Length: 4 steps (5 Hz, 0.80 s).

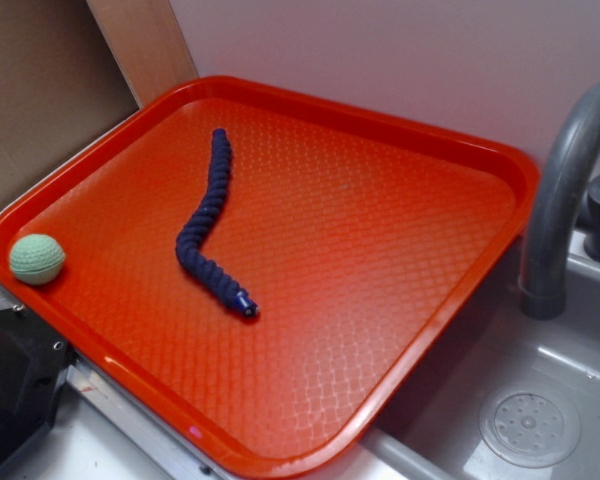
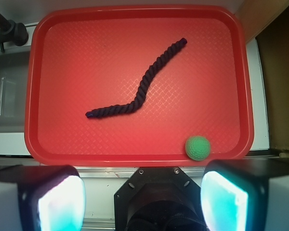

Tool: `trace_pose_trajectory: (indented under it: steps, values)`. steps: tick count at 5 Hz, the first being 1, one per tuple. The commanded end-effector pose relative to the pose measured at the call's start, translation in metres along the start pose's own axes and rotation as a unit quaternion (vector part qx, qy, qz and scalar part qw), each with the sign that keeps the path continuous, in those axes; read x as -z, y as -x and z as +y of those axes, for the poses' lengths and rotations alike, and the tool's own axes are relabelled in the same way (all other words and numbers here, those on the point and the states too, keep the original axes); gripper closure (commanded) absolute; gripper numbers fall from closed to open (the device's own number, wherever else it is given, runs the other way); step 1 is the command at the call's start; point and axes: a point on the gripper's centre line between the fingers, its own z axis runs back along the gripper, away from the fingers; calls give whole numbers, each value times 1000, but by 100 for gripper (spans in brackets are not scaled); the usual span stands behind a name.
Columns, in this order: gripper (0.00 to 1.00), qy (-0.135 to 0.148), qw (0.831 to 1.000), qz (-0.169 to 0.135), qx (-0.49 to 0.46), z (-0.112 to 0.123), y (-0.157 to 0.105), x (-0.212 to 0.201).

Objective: Grab the green ball.

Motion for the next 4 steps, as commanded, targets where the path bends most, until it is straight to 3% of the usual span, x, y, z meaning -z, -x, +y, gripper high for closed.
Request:
trace_pose_trajectory:
  steps: [1,2,3,4]
  values:
    - [0,0,1000,0,0,0,0,0]
    - [0,-42,999,2,8,30,-6,38]
    - [0,-31,999,1,19,53,0,63]
    - [0,-19,999,26,4,75,8,105]
